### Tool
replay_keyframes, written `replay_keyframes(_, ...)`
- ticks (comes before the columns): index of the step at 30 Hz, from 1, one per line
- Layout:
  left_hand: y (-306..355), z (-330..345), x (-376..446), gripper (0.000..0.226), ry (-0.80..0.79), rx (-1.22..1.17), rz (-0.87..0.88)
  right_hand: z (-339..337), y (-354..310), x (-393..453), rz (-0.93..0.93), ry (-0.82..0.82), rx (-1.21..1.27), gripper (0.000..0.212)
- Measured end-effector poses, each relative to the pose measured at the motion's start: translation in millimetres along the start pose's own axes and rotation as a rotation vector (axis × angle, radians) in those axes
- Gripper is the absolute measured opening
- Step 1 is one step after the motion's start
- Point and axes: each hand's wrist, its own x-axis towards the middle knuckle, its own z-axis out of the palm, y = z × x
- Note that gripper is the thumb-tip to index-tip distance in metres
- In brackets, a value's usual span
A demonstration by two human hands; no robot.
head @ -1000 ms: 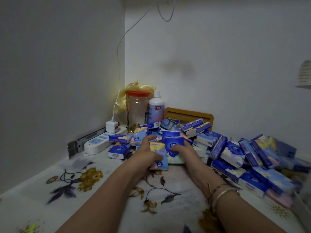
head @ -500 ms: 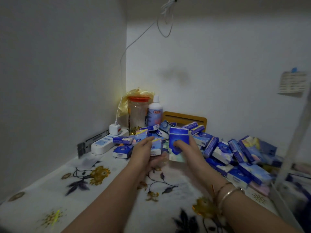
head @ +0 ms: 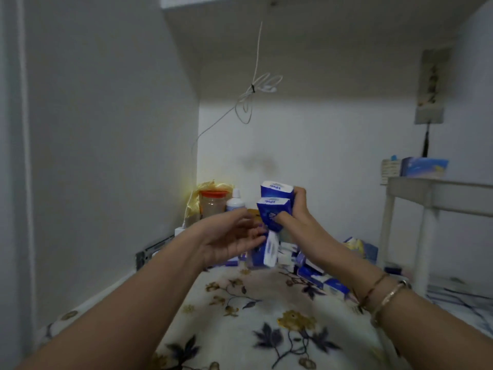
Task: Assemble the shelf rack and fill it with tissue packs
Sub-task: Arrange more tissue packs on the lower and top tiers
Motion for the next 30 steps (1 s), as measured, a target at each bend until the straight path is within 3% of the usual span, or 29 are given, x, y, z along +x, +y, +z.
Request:
replay_keyframes(3, 3.2, 13.2, -11.0, 0.013, 0.049, 0.284, 0.078, -12.9, -16.1, -7.9, 0.024, 0.072, -0.026, 0.026)
replay_keyframes(5, -21.7, 3.8, -13.1, 0.026, 0.104, 0.565, 0.081, -14.8, -6.8, -27.2, 0.130, 0.055, -0.080, 0.027)
replay_keyframes(7, -60.0, -11.3, -16.4, 0.039, 0.054, 0.893, 0.027, -6.9, 12.9, -54.0, 0.259, 0.026, -0.154, 0.033)
replay_keyframes(9, -93.5, -23.8, -16.1, 0.042, -0.056, 1.134, -0.010, 3.5, 36.7, -81.4, 0.381, -0.006, -0.189, 0.055)
replay_keyframes(13, -97.5, -25.8, -27.8, 0.033, -0.066, 1.085, 0.039, 13.7, 58.3, -98.0, 0.464, -0.009, -0.167, 0.070)
replay_keyframes(15, -86.1, -30.6, -33.6, 0.037, -0.090, 1.092, -0.023, 15.2, 58.2, -92.6, 0.473, 0.031, -0.104, 0.076)
replay_keyframes(18, -77.2, -39.2, -38.0, 0.060, -0.158, 1.370, -0.229, 16.2, 52.3, -87.0, 0.480, 0.081, -0.018, 0.073)
replay_keyframes(20, -80.9, -43.3, -38.1, 0.064, -0.103, 1.532, -0.207, 16.8, 46.0, -85.8, 0.449, 0.092, 0.009, 0.061)
replay_keyframes(23, -83.2, -44.2, -35.9, 0.059, 0.055, 1.491, 0.025, 12.0, 33.1, -81.4, 0.365, 0.145, 0.049, 0.051)
replay_keyframes(26, -57.8, -31.4, -38.1, 0.055, 0.220, 1.156, 0.277, -0.3, 6.8, -70.7, 0.206, 0.237, 0.014, 0.045)
replay_keyframes(30, -10.6, 17.7, -40.8, 0.067, 0.201, 0.773, 0.533, -25.5, -44.8, -44.9, 0.036, 0.337, -0.013, 0.039)
